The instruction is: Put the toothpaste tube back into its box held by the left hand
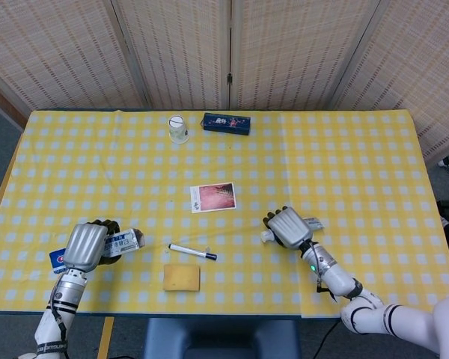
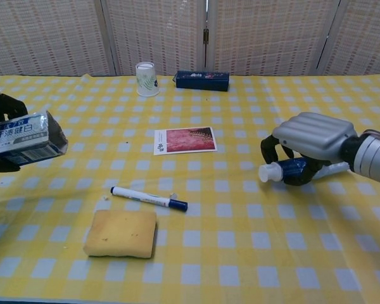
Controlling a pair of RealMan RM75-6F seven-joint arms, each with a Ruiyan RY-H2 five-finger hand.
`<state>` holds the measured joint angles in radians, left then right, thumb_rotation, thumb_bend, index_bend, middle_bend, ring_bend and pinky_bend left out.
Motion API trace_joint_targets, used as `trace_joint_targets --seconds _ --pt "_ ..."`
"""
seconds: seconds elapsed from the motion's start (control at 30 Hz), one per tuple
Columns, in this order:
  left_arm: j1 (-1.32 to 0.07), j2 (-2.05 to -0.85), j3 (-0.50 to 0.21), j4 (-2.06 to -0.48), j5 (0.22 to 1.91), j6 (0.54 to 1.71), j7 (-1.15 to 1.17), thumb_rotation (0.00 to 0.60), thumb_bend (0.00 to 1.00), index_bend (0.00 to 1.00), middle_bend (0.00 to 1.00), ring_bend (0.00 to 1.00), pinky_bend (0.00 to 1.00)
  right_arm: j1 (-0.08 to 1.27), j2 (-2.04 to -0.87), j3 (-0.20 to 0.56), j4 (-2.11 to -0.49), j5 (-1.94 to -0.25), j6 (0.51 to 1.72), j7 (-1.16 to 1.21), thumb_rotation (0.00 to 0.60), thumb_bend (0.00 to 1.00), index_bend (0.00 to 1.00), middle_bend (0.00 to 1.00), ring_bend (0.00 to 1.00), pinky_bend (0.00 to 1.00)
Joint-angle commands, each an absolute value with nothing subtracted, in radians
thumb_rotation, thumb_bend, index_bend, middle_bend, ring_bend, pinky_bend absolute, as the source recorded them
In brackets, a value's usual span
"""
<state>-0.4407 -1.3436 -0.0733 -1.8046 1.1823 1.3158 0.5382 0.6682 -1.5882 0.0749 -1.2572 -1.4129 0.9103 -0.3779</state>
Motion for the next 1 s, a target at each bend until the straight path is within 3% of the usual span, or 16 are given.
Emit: trace_joint_targets --seconds 0.03,0.27,0.67,1.0 --pt "-0.44 -1.343 -0.076 -1.802 1.18 1.313 0.535 0.6 0.16 0.58 0.57 0.52 0.63 0.664 -1.592 0.074 -1.248 -1.422 0.928 -0.379 0.6 0.32 0.74 0.54 0.6 0.58" --pt "-0.432 -1.312 -0.087 -1.801 1.158 1.293 0.501 0.6 0.16 0.58 0.57 0.52 0.63 0.641 -1.53 0.096 -1.294 -1.473 1.042 -0.258 0.6 0.32 0.82 0.66 0.73 0.68" --pt "-0.435 -1.3 -0.117 -1.776 1.079 1.253 0.464 0.6 0.16 0.58 0.57 0.52 0.63 0.613 -1.41 0.104 -1.356 -1.566 1.172 0.089 0.6 0.37 0.82 0.66 0.85 0.86" --pt "-0.432 -1.306 -0.117 -1.775 1.083 1.265 0.472 0.6 0.16 0.58 0.57 0.52 0.63 0.593 -1.385 0.12 -1.373 -1.581 1.243 0.285 0.6 0.39 0.82 0.66 0.87 0.89"
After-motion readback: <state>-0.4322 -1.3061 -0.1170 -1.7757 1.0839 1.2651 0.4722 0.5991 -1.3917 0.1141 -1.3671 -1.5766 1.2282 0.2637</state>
